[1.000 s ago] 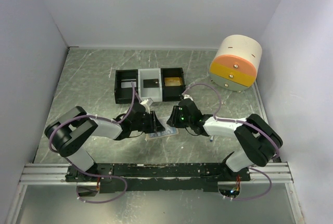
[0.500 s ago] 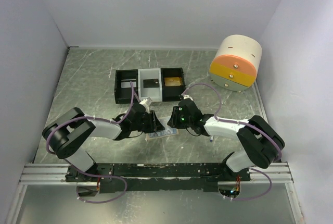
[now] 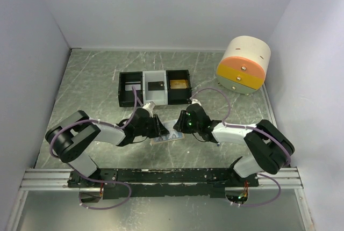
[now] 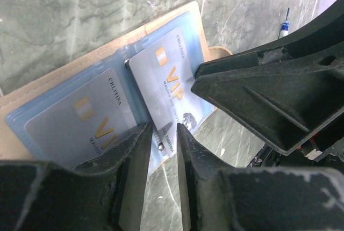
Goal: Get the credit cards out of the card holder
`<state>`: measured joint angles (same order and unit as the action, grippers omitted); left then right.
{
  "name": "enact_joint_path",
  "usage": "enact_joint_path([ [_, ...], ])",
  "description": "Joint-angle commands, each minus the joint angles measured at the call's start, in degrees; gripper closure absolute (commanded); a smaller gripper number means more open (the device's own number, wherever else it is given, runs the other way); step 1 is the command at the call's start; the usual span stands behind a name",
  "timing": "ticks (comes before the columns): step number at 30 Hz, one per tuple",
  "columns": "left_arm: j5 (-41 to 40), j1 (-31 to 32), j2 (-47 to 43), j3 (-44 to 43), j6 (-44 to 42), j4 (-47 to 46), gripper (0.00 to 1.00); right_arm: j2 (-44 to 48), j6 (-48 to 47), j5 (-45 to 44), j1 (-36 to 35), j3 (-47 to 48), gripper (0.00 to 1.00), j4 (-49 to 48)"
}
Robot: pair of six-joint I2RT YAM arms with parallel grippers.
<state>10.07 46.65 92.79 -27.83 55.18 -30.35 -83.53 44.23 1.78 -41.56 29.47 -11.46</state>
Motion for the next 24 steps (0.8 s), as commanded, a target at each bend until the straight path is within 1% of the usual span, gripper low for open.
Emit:
enact_joint_path([
  [1, -1.8, 0.3, 1.6, 3.5, 3.6, -7.7, 0.64, -1.5, 1.2, -0.7, 0.0, -4.0, 0.72, 5.3],
  [4, -0.8, 0.3, 2.8, 3.5, 4.1, -10.5, 0.64, -0.8, 1.4, -0.6, -0.1, -4.2, 0.73, 5.1],
  [8, -0.1, 0.3, 3.9, 2.5, 4.4, -11.4, 0.65, -0.7, 1.4, 0.0, 0.0, -4.3, 0.73, 5.0],
  [12, -0.4, 0.3, 4.1, 2.5, 4.8, -12.6, 0.69, -1.1, 1.4, 0.5, -0.1, -4.3, 0.73, 4.6],
  [18, -0.1, 0.3, 4.0, 2.8, 4.9, -13.1, 0.82, -1.0, 1.3, 0.6, 0.0, -4.4, 0.74, 4.3],
  [19, -0.1, 0.3, 3.9, 2.8, 4.8, -13.0, 0.85, -1.0, 1.3, 0.5, 0.0, -4.4, 0.74, 4.5],
  [22, 0.0, 0.3, 3.4, 2.6, 4.4, -11.7, 0.92, -0.6, 1.2, -0.1, 0.1, -3.9, 0.74, 5.2],
  [24, -0.1, 0.3, 2.8, 2.5, 3.9, -10.3, 0.93, -0.3, 1.2, -0.5, 0.2, -3.6, 0.73, 5.6],
])
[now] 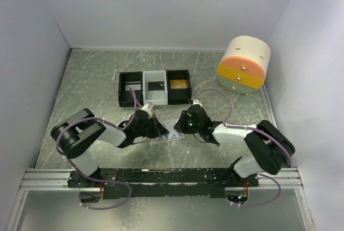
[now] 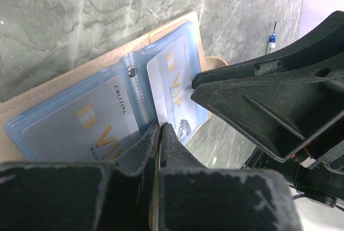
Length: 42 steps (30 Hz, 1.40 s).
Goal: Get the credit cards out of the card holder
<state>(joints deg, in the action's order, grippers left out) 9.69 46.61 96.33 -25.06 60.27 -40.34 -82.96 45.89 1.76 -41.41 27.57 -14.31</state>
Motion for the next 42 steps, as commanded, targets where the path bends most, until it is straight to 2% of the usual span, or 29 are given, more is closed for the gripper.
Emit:
enact_joint_path([
  [1, 0.1, 0.4, -1.2, -0.3, -1.5, 0.5, 0.93, -0.9, -0.5, -0.7, 0.0, -1.6, 0.73, 8.6],
  [7, -2.2, 0.4, -4.6, -0.8, -3.7, 7.5, 0.93, -0.8, -1.0, -1.4, 0.0, -1.3, 0.73, 9.4],
  [15, -1.1, 0.3, -4.9, -1.4, -4.7, 9.4, 0.93, -0.1, -1.2, -0.7, 0.0, -1.0, 0.73, 9.7],
  [23, -1.7, 0.3, -5.3, -2.0, -4.9, 11.1, 0.9, 8.4, -5.2, 4.5, 0.0, 0.2, 0.65, 6.7],
  [30, -1.4, 0.3, -5.9, -2.0, -4.6, 10.7, 0.89, 3.9, -6.4, 7.0, 0.0, 2.9, 0.65, 7.6],
  [37, -1.6, 0.3, -6.8, -1.9, -4.7, 11.2, 0.81, -1.4, -6.3, 2.8, -0.1, 4.1, 0.67, 10.7],
  [42, -0.8, 0.3, -5.5, 0.7, -2.0, 4.1, 0.72, 0.3, -5.6, 1.8, 0.0, 1.5, 0.69, 9.8],
])
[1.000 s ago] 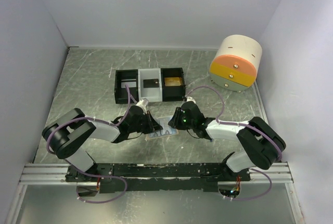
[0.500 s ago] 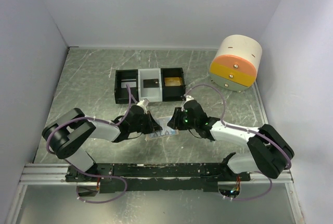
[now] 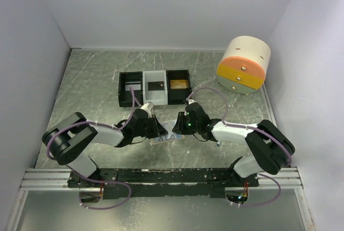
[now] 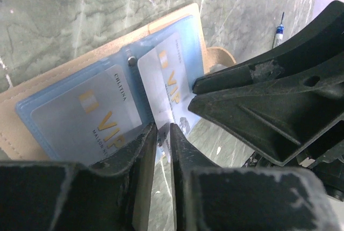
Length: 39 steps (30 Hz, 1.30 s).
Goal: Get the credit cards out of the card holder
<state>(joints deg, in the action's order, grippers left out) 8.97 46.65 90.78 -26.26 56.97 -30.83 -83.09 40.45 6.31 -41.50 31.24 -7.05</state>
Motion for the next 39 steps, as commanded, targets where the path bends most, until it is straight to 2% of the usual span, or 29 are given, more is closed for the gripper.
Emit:
enact_joint_path([
  [1, 0.1, 0.3, 0.6, 2.3, 2.0, -7.4, 0.7, 0.7, 0.1, -2.6, 0.1, -2.6, 0.69, 2.4],
  [6, 1.7, 0.3, 3.6, 4.0, 5.0, -17.2, 0.66, 0.3, 1.4, -1.5, 0.1, -4.3, 0.71, 0.7],
  [18, 2.5, 0.3, 6.5, 3.2, 6.6, -19.2, 0.66, -0.9, 2.5, 0.1, 0.1, -4.8, 0.72, -1.5],
  [21, 2.4, 0.3, 6.6, 3.1, 6.6, -19.2, 0.69, -1.3, 2.4, 0.4, 0.1, -4.9, 0.73, -1.8],
  [25, 1.7, 0.3, 6.1, 2.8, 6.1, -17.0, 0.78, -0.9, 2.4, -0.1, 0.1, -4.9, 0.73, -1.5],
  [29, 1.2, 0.3, 5.5, 2.5, 5.0, -14.1, 0.93, 0.7, 1.1, -2.4, 0.0, -5.2, 0.73, 0.3],
  [33, 1.7, 0.3, 5.4, 1.1, 3.6, -10.5, 0.93, 1.6, 0.5, -2.9, 0.5, -6.8, 0.72, 0.5],
  [39, 1.8, 0.4, 5.6, 0.8, 3.0, -11.0, 0.93, 2.2, 0.0, -2.8, 0.6, -6.0, 0.71, 1.2],
])
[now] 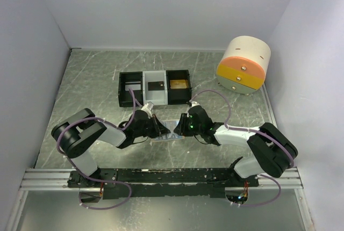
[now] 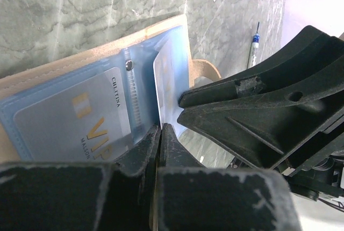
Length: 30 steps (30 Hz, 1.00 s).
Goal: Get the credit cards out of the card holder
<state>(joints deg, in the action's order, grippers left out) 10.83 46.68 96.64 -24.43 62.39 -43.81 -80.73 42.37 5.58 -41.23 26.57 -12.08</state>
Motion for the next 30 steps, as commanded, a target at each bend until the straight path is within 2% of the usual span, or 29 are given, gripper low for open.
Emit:
enact_joint_path([
  [1, 0.2, 0.4, -0.3, -1.2, -2.6, 2.1, 0.93, -0.4, -2.1, -2.4, 0.3, -1.2, 0.71, 6.5],
  [17, -1.0, 0.4, -3.0, 1.9, -2.8, 3.1, 0.93, -2.9, -1.6, -2.2, 0.5, 0.4, 0.7, 7.3],
  [25, -3.1, 0.4, -6.1, 0.4, -4.7, 9.4, 0.93, -2.6, -1.4, -1.9, 0.4, 2.1, 0.69, 7.3],
  [27, -2.6, 0.3, -5.7, -0.6, -5.2, 9.7, 0.91, -2.7, -1.3, -1.3, 0.4, 2.1, 0.69, 7.0],
  [30, -1.5, 0.3, -4.6, -0.8, -4.5, 7.7, 0.81, -3.2, -0.8, -0.6, 0.4, 1.8, 0.69, 6.1],
])
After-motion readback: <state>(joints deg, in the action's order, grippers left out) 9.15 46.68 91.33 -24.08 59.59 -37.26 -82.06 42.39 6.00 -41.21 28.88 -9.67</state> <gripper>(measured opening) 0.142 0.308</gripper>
